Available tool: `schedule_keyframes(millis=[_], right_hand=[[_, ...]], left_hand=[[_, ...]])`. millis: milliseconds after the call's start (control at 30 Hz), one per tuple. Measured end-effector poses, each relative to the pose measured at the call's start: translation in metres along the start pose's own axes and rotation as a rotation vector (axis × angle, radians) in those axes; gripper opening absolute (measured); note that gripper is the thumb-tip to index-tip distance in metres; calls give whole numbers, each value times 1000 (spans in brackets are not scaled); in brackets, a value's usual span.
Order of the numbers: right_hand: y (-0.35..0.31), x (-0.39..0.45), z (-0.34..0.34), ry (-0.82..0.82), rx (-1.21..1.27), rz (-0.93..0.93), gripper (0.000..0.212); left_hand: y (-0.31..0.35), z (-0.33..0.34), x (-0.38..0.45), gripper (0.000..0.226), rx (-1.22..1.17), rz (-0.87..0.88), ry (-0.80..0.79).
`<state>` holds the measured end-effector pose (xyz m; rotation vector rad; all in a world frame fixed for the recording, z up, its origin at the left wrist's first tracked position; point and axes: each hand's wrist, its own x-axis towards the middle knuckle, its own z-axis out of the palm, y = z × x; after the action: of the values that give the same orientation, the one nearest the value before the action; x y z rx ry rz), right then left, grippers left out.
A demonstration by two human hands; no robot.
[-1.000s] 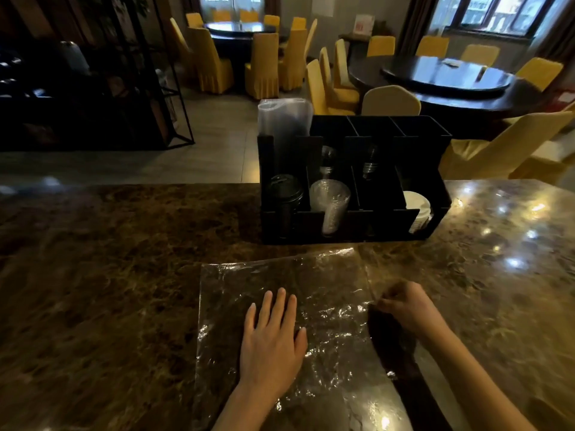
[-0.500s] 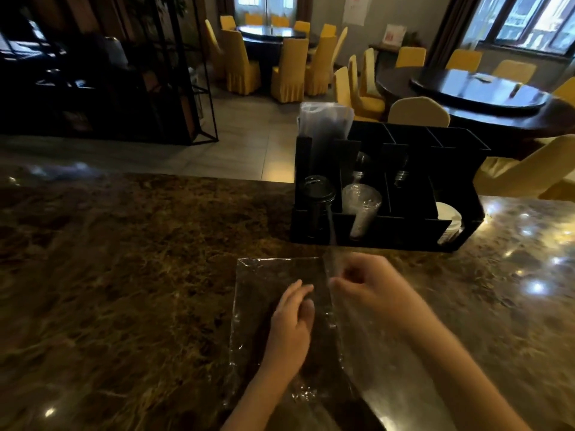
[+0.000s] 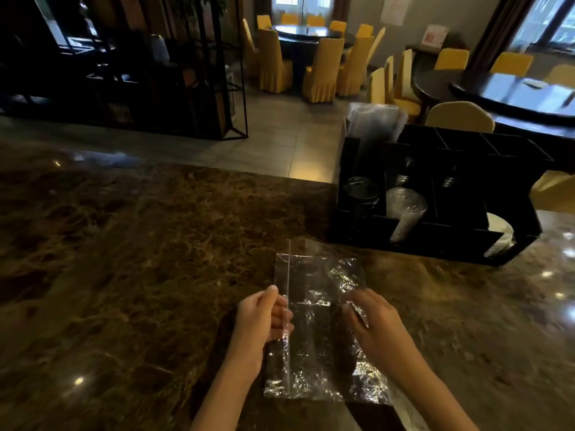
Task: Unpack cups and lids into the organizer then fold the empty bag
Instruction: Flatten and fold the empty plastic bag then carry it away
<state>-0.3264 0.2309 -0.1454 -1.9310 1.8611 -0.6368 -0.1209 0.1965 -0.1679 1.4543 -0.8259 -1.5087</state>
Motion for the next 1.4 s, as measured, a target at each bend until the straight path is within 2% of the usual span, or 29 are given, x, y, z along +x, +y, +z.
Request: schedule_keyframes(millis=[200,367,500,633,733,867,1033,1267,1400], right_hand=[[6,-9,14,-20,-40,-38,34],[6,-16,25,-77,-139,-99,44],[-7,-16,37,-118,-244,-205,47],[-21,-5,53,-188,-291,-299,48],[-21,18,59,-189,-340,-298,51],[-16,45,67,-281,-462,-310,52],[-13,68,80,-291,-513,-307,57],[-12,119,86,-240,-508,-186,52],[-10,135,83,-238,-449,-143,51]], left_hand=[[-4,-13,7,13,270,97,-45],[-10,-12,10,15,609,307,119],[-13,-12,12,16,840,376,190],[-13,-10,10,18,934,389,238],[-14,-7,5,5,957,410,255],[-30,-12,-1,54,1137,464,314],[-37,-21,-4,81,1230,363,268],[-45,-50,-7,123,1350,196,-52],[-43,-59,-8,133,1404,196,-199]])
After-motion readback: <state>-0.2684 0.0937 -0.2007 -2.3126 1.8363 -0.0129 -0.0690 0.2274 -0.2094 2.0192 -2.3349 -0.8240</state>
